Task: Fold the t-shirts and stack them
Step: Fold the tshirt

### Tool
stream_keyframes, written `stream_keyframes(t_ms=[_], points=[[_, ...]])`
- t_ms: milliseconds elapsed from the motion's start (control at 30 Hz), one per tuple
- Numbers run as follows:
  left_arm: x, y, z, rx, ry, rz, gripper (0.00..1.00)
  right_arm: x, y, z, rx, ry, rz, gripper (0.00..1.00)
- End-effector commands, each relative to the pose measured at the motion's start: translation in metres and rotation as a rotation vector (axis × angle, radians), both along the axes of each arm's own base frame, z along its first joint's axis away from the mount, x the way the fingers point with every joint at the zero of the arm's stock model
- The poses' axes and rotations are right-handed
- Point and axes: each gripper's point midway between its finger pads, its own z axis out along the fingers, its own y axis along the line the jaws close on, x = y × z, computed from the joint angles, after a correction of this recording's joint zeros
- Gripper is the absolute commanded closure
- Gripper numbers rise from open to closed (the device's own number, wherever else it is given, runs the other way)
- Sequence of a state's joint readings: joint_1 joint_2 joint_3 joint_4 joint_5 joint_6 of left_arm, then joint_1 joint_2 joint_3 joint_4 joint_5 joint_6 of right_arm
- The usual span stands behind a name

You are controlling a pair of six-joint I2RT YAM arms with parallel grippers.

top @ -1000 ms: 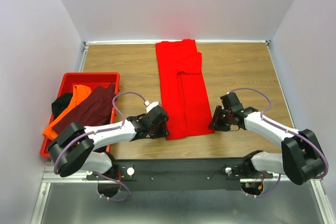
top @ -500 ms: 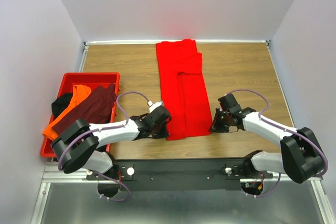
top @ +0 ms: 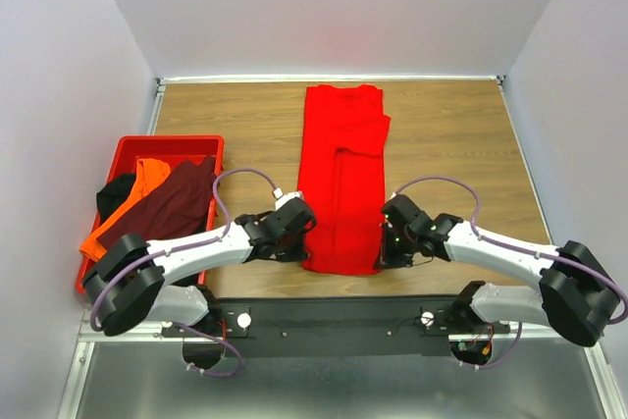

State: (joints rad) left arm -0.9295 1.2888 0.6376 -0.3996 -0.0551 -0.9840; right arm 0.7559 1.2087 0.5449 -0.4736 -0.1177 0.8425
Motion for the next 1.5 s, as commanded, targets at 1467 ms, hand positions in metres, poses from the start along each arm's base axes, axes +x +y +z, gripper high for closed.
stream_keyframes(t_ms=[1467], points=[[0.294,-0.017,0.056,-0.048,-0.293,0.201,1.00,0.296,0.003,0.033,-0.201,-0.346,-0.351,0.99]])
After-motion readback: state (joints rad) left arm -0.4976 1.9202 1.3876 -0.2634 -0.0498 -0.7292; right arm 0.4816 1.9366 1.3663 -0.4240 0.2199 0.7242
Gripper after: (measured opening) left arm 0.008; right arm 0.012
